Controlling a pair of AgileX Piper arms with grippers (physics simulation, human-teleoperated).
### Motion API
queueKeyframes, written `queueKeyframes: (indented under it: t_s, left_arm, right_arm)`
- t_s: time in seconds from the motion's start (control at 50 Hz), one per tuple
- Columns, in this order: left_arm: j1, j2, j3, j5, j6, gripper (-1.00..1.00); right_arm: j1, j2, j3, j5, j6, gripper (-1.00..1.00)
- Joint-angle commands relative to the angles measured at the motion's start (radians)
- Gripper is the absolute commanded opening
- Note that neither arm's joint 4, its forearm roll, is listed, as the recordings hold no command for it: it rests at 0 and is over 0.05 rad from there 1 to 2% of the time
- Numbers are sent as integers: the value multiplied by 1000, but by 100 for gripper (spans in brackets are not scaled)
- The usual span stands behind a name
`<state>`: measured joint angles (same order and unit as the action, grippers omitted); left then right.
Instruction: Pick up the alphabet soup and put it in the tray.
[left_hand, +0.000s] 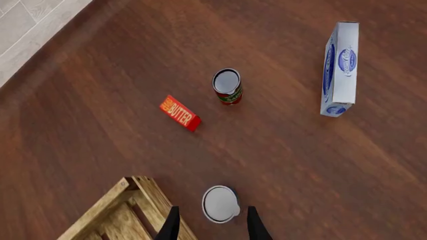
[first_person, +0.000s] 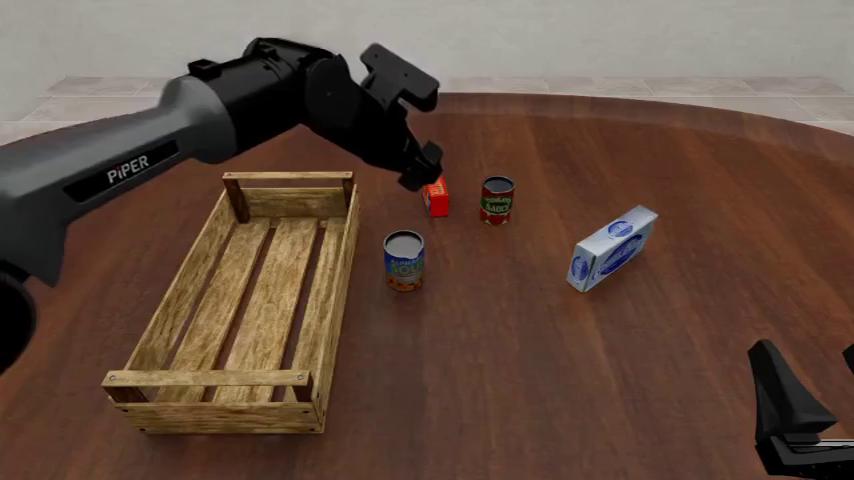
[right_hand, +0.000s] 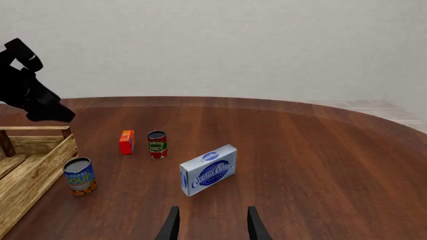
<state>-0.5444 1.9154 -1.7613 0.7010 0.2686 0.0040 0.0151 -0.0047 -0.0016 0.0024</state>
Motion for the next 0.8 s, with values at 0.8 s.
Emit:
queueKeyframes:
  t_s: [0.8]
  left_arm:
    - [-7, 85, -7, -32, -38, 100]
  right_arm:
    - [-1, -4, 0, 2, -1, 100]
